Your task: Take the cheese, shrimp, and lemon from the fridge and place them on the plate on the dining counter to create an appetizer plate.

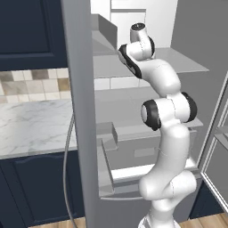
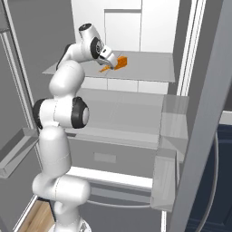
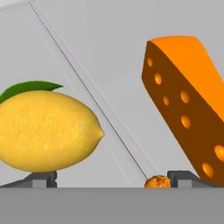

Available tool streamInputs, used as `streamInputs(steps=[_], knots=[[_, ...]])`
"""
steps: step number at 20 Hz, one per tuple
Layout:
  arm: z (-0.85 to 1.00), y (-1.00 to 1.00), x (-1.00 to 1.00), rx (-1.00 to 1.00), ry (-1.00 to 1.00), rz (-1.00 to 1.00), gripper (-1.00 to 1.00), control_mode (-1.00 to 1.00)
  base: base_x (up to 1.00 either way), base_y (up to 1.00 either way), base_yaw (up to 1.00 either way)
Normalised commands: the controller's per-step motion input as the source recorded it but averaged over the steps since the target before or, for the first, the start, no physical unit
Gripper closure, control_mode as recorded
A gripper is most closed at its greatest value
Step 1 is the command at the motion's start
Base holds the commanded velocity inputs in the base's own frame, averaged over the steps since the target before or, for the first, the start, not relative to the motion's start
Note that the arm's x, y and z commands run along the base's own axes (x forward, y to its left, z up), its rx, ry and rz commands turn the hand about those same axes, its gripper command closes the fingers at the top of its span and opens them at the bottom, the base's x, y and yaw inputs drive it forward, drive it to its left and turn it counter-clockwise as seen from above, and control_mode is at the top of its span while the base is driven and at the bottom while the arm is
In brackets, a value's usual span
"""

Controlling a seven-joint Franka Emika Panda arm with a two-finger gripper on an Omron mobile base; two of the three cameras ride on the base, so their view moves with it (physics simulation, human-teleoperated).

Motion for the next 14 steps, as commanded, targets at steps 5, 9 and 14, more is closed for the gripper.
streamInputs(steps=[5,9,14], knots=[[-1.00,-0.18,0.19,0.00,-0.02,-0.01,-1.00,-1.00,0.00,0.00,0.00],[-1.00,-0.35,0.04,0.00,-0.01,0.00,-1.00,-1.00,0.00,0.00,0.00],[-1.00,-0.36,0.01,0.00,0.00,0.00,1.00,-1.00,0.00,0.00,0.00]])
